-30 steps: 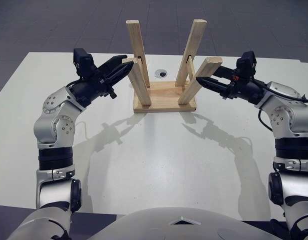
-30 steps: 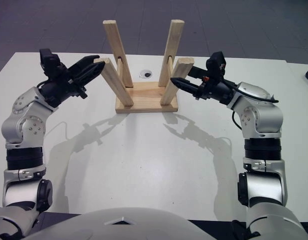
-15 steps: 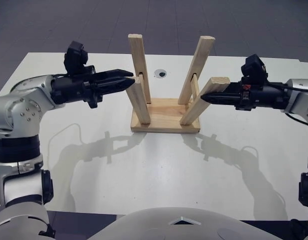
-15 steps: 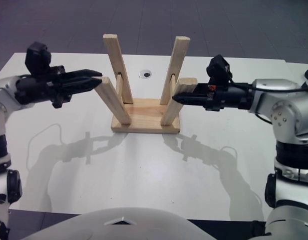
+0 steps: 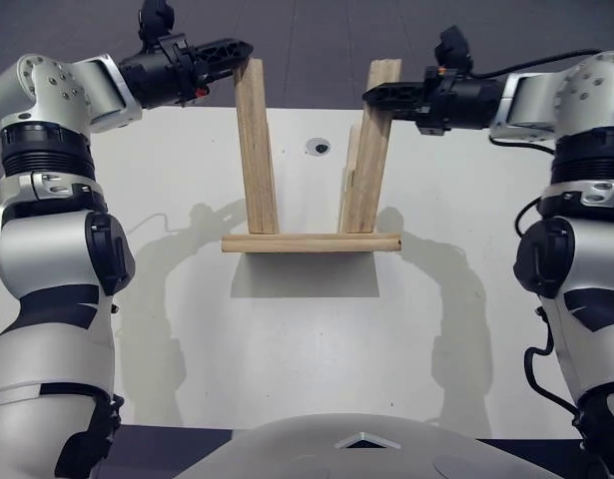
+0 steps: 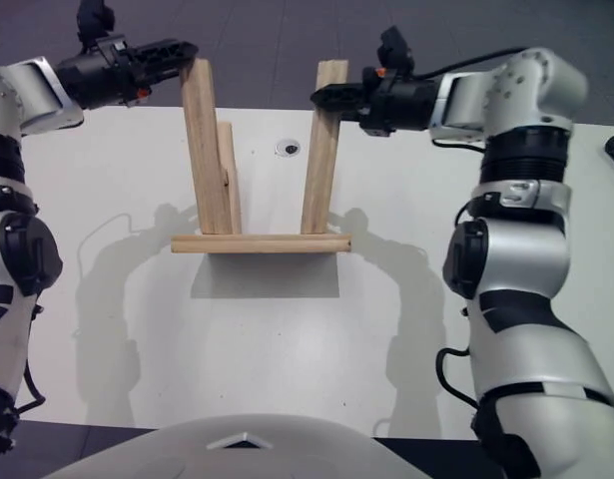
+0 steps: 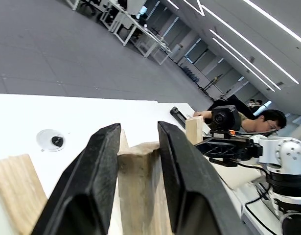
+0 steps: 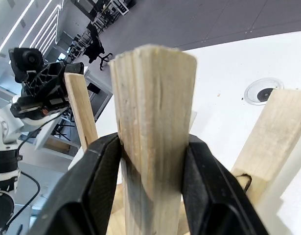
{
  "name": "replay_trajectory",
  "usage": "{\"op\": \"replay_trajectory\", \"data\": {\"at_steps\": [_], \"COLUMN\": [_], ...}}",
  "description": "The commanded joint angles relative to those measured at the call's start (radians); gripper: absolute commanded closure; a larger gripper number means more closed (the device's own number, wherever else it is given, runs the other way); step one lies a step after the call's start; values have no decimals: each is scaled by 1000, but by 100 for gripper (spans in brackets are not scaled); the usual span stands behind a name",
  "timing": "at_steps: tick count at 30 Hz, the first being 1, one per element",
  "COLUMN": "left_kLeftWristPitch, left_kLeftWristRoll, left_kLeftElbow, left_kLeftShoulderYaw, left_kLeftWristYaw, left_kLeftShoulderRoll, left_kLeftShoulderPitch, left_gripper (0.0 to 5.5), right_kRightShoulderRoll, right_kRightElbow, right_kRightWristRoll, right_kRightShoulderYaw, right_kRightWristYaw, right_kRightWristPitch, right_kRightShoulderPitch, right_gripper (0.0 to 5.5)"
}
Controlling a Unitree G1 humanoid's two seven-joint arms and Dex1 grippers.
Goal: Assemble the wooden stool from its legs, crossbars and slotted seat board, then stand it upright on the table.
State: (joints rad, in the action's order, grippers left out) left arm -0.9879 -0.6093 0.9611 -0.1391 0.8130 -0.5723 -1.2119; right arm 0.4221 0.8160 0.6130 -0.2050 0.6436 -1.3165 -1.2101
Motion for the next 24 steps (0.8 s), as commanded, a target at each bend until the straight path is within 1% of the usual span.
{"op": "replay_trajectory", "data": {"at_steps": [1, 2, 5, 7, 13, 14, 17, 19, 21, 24], "left_kLeftWristPitch": [38, 74, 178, 281, 515, 569, 695, 761, 796, 849], "left_kLeftWristRoll": [126, 147, 189, 219, 254, 250, 231, 237, 214, 222], "left_kLeftElbow": [146, 170, 219, 235, 230, 213, 123, 40, -38, -146], "left_kLeftShoulderYaw": [122, 114, 92, 84, 26, 7, -36, -41, -67, -74], "left_kLeftWristYaw": [63, 65, 61, 60, 5, -10, -21, -39, -65, -120], "left_kLeftShoulderRoll": [231, 229, 220, 218, 213, 213, 224, 244, 271, 308], "left_kLeftShoulderPitch": [41, 46, 64, 78, 105, 112, 148, 190, 228, 295], "left_gripper": [398, 391, 334, 303, 203, 178, 134, 108, 66, 22], "right_kRightShoulderRoll": [-173, -178, -188, -186, -128, -116, -96, -93, -92, -101], "right_kRightElbow": [244, 276, 330, 355, 319, 295, 220, 176, 125, 54], "right_kRightWristRoll": [-115, -125, -149, -168, -173, -165, -135, -123, -101, -75], "right_kRightShoulderYaw": [18, 11, -1, -3, -18, -23, -48, -67, -93, -125], "right_kRightWristYaw": [-151, -161, -137, -111, 14, 44, 103, 109, 111, 98], "right_kRightWristPitch": [233, 267, 307, 322, 312, 308, 296, 309, 313, 323], "right_kRightShoulderPitch": [-90, -92, -88, -84, -43, -31, 15, 48, 83, 126], "right_gripper": [321, 306, 255, 230, 137, 114, 73, 50, 11, 10]}}
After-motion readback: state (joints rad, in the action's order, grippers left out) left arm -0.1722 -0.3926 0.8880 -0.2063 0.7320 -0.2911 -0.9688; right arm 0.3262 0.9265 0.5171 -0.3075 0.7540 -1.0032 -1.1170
